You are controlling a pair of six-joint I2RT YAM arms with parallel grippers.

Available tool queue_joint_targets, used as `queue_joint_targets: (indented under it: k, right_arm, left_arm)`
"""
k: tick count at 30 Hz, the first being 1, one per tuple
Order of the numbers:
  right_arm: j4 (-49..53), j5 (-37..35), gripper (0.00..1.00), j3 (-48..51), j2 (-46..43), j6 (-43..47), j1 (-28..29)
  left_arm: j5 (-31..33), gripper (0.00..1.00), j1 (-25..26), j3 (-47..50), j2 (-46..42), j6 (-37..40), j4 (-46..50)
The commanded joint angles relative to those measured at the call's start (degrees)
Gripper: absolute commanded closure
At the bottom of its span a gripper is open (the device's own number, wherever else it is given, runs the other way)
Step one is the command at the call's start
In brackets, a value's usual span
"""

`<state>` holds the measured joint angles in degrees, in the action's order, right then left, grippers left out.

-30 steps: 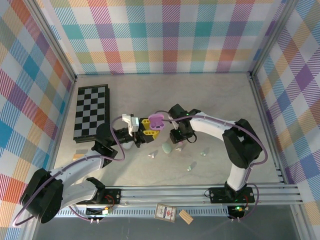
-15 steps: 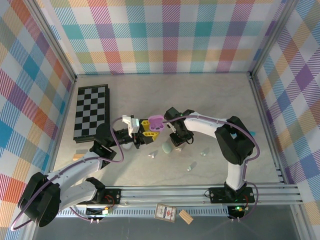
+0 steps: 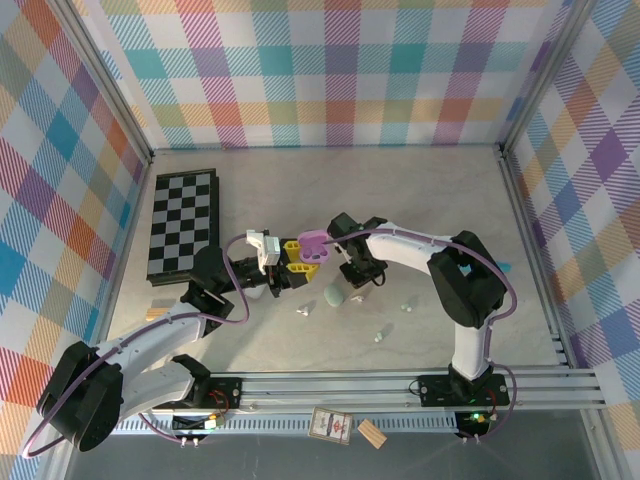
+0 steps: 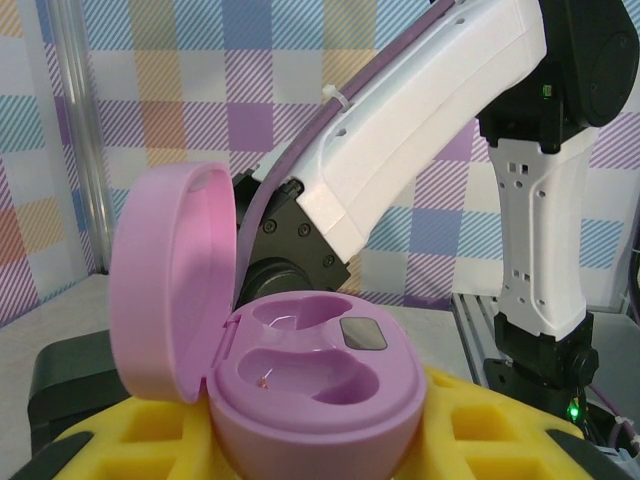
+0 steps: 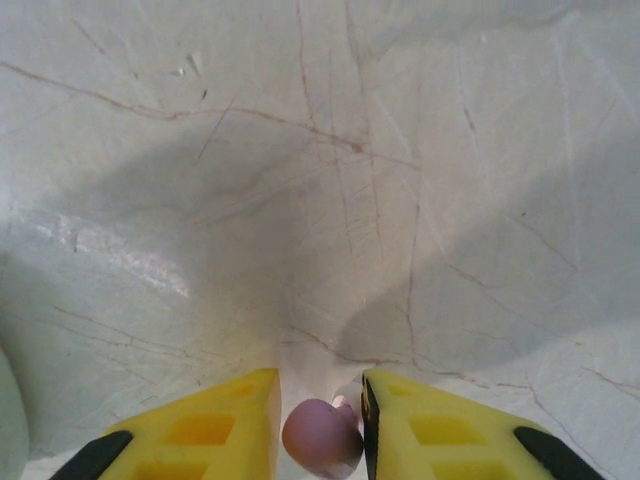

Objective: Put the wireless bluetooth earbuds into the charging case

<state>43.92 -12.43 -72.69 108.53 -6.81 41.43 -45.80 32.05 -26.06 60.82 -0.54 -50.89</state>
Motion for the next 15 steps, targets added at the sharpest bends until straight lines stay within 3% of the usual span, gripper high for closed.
queue_joint_targets:
  k: [1, 15]
  right_arm:
    - [0.9, -1.0, 0.73, -3.1, 1.6, -0.3, -0.9]
    - [6.4, 4.4, 0.75, -14.3, 8.4, 0.2, -7.3]
  left_arm:
    - [-0.7, 0.68, -0.8, -1.5, 0.2, 0.5, -0.9]
    - [-0.5, 0.68, -0.8, -1.1, 0.2, 1.0, -0.2]
